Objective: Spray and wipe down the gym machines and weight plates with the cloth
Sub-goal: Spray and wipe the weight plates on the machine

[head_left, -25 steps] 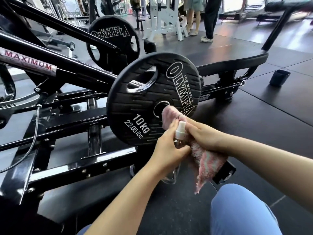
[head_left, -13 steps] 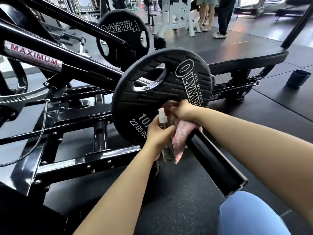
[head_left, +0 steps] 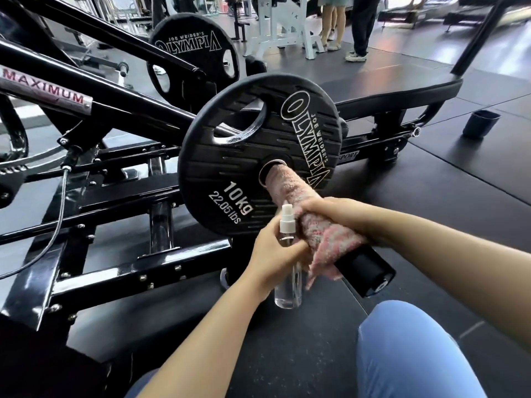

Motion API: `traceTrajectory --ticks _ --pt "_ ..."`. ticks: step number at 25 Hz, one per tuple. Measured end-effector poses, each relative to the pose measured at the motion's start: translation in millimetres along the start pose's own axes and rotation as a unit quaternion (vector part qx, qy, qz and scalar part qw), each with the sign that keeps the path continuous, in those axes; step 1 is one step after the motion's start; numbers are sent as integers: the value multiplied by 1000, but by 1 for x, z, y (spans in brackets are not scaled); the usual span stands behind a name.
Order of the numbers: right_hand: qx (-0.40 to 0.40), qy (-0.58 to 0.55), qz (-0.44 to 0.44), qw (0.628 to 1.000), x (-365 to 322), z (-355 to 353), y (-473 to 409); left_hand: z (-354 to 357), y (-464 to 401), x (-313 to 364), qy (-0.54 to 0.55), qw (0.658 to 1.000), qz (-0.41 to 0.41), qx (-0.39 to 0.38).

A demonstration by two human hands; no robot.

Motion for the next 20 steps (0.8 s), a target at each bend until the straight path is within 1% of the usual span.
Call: traceTrajectory --ticks 1,3,5,6,7,8,9,10,11,14,15,16,17,18,19,20 --pt "15 34 -27 999 1 -6 16 3 1 -1 -3 1000 7 -8" --pt "-8 40 -63 997 3 -3 55 0 1 -5 -20 1000 6 4" --pt "-28 -11 -80 996 6 1 89 -6 0 -5 -47 999 3 25" --pt "-45 -65 -74 994 13 3 97 -8 -1 -3 -63 998 3 30" --pt "-65 -132 -51 988 21 7 102 -8 -2 -1 -84 996 4 31" --pt "-79 -223 -2 972 36 12 99 -7 -3 3 -105 994 10 28" --pt "-98 -310 53 944 43 22 99 -7 -3 8 -125 992 19 26" --pt "-107 -377 85 916 46 30 95 -7 -5 13 -140 989 29 22" --pt "-104 -420 93 897 43 36 93 -6 -7 17 -151 988 36 17" --pt "-31 -484 71 872 33 32 89 -8 -9 20 -170 985 35 3" --pt "-12 -471 59 880 30 29 94 -8 -9 19 -175 984 33 -1" --pt "21 -407 28 913 31 21 98 -8 -9 19 -184 982 32 -1" --pt "62 -272 -2 960 31 16 106 -9 -9 19 -197 980 33 1" --pt "127 -98 -15 987 37 9 113 -9 -11 20 -213 976 35 5" --pt "198 59 -21 978 37 3 122 -10 -12 22 -231 972 36 10" --pt "244 157 -30 956 34 2 129 -11 -13 24 -248 968 38 16"
Point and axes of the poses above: each hand's wrist, its own y-axis away from the middle knuckle, its own z-axis out of the palm, x = y × z, the point moved 9 cm from there along -y, towards the middle knuckle, and after that the axes turned 2 degrees about -z, right-handed, at the moved point
